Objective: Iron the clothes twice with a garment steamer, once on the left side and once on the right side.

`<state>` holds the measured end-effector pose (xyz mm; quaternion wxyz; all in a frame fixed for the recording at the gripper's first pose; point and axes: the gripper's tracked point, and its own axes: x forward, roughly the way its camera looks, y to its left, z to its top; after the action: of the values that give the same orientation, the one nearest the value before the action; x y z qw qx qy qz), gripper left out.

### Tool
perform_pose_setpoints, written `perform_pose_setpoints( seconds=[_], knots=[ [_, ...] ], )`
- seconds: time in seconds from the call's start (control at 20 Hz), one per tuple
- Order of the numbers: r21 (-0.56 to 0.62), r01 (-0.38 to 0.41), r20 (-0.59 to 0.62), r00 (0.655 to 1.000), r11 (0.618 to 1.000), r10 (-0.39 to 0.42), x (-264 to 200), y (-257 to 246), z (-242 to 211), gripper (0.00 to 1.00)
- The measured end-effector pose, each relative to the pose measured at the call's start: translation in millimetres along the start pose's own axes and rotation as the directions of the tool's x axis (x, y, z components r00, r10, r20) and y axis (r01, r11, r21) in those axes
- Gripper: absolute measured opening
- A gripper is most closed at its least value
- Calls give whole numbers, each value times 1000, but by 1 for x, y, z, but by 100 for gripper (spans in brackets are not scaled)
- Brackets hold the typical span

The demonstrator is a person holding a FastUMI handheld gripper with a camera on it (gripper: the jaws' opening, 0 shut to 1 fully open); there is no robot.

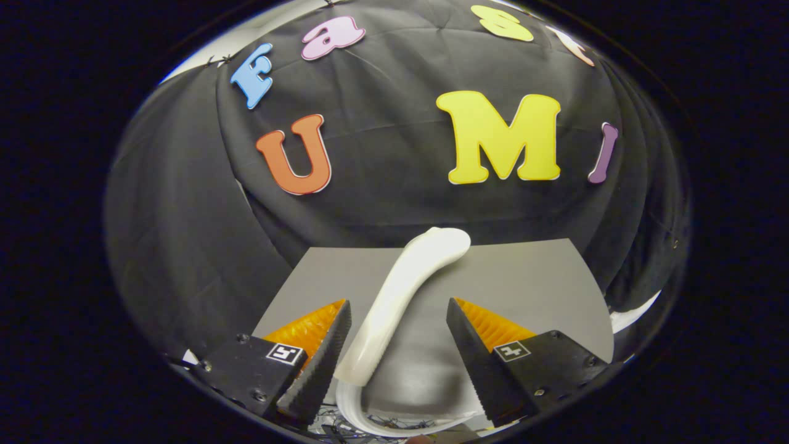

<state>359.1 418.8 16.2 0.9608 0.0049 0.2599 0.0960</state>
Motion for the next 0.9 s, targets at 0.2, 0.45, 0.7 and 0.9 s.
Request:
perform_pose_setpoints(
  seconds=[0.2,0.45,0.7,0.9],
  knots=[
    [37,43,-78,996,998,-41,27,2,-15,94],
    [-6,105,-138,985,994,-105,44,3,-32,87],
    [8,134,-195,972,991,-130,57,1,-39,79],
    [18,127,-232,965,992,-119,62,6,-46,64]
  ],
)
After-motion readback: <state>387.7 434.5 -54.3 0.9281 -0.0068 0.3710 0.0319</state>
